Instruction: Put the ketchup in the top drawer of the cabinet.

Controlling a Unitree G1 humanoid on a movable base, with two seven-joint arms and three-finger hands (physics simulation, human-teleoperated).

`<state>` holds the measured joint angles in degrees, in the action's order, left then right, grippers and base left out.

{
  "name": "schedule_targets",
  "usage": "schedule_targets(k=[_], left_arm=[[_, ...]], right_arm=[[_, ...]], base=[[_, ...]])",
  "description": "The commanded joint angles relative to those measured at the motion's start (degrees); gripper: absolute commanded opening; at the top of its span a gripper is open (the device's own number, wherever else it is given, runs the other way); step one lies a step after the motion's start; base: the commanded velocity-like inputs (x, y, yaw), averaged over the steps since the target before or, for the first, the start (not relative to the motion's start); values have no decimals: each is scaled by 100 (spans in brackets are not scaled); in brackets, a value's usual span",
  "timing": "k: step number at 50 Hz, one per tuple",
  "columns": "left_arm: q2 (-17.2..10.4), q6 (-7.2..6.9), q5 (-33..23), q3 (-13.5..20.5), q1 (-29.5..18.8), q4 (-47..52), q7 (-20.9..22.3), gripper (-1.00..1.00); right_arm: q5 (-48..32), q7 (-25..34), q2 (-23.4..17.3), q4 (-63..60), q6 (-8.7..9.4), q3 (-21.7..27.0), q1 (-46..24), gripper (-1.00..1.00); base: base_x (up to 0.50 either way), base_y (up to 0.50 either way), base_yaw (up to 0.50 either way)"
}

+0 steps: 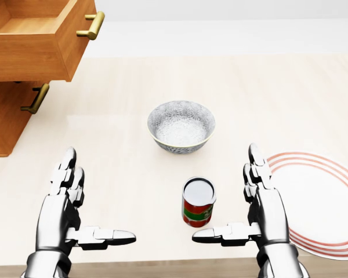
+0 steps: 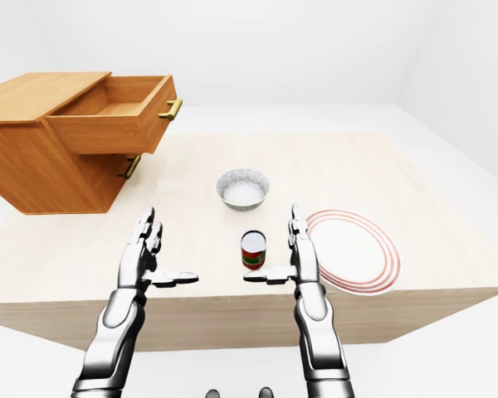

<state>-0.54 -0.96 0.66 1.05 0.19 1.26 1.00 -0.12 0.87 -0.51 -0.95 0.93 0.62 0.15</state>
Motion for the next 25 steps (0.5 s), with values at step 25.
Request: schedule_targets(k=[25], left_arm=[[-67, -404, 631, 814, 755, 3412, 617, 100]], right_arm=[[-513, 458, -7, -3526, 407, 256, 1012, 100]], base=[[0, 0, 0]])
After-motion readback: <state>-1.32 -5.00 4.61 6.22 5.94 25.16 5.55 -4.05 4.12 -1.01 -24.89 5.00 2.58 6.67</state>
